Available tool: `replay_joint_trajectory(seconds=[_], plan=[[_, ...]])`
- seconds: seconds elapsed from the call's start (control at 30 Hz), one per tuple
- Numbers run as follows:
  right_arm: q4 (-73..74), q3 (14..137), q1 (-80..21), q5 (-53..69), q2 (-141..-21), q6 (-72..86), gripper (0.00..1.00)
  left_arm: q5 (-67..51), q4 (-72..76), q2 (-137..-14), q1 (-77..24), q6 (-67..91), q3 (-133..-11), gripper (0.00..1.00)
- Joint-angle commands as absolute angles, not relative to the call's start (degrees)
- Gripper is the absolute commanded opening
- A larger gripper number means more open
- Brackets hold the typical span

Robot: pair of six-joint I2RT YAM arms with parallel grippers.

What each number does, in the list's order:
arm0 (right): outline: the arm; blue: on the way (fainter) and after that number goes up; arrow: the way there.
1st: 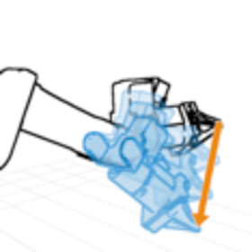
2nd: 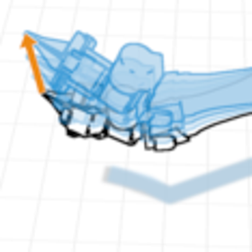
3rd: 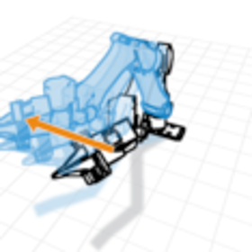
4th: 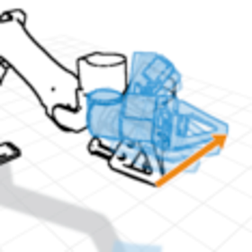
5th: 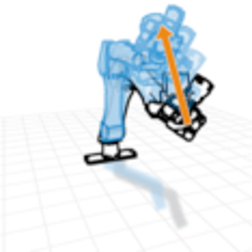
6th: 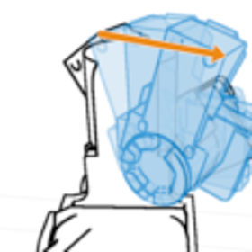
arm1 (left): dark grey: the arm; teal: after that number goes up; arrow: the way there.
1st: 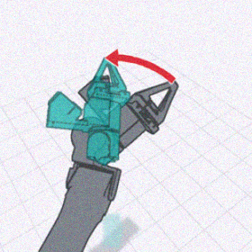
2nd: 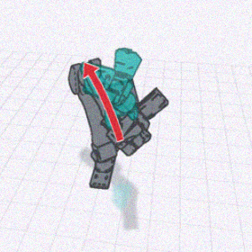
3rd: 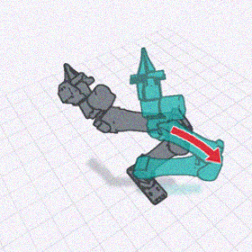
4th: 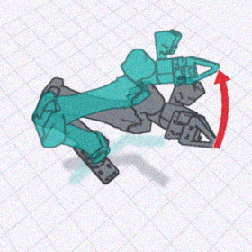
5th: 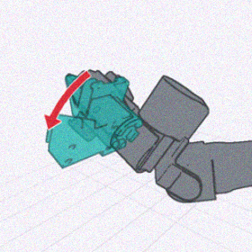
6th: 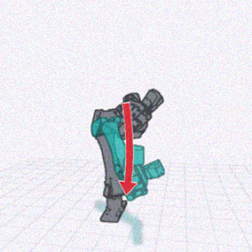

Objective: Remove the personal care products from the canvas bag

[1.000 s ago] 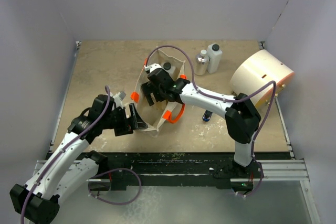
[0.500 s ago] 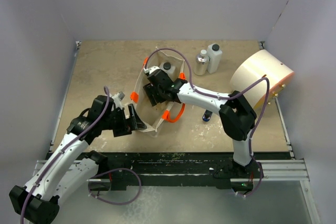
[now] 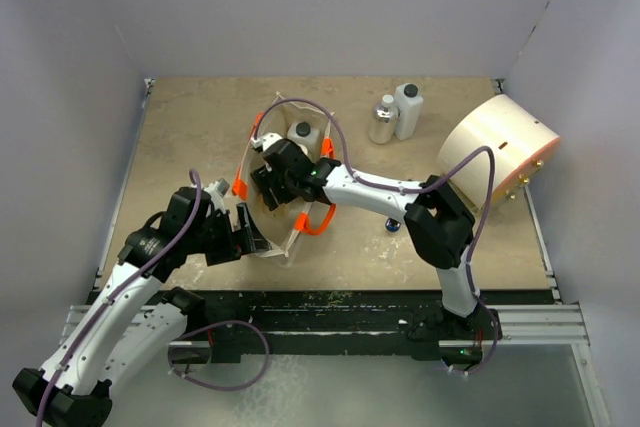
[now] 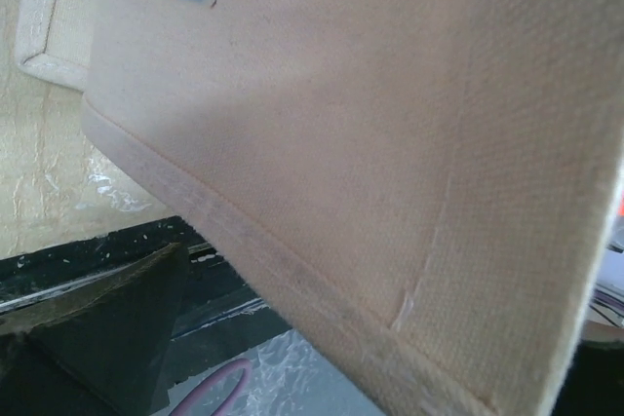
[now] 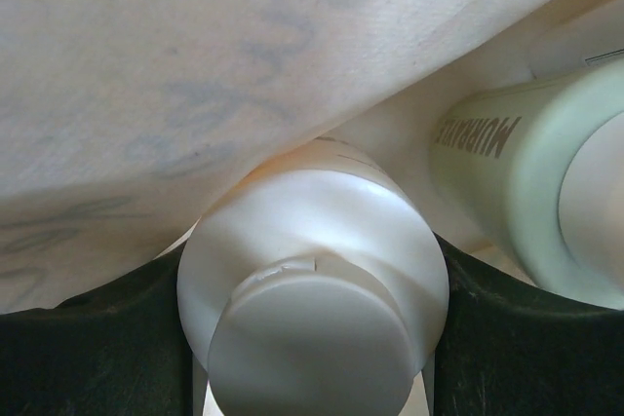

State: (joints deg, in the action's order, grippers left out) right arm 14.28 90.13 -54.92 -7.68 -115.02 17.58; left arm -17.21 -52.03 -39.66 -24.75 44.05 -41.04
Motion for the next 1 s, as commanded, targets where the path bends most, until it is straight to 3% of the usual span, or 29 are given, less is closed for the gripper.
replay_joint_trajectory(seconds=[0.0, 0.4, 0.73, 0.97], plan=[[7.35, 90.19, -55.93, -3.49, -108.29, 19.76, 0.00, -16.07, -53.36, -40.13, -24.48, 42.19, -43.06, 0.95], [7.34, 89.35, -54.88, -6.37, -90.46, 23.17, 0.00, -14.88, -53.62, -39.45, -24.44, 42.54, -43.15, 0.94], [0.61, 84.58, -49.02, 1.68, -75.58, 31.87, 0.00, -14.94, -53.53, -39.36, -24.45, 42.55, -43.07, 0.94], [8.54, 82.93, -45.99, -9.88, -65.43, 27.70, 0.00, -14.94, -53.54, -39.23, -24.43, 42.50, -43.07, 0.94]])
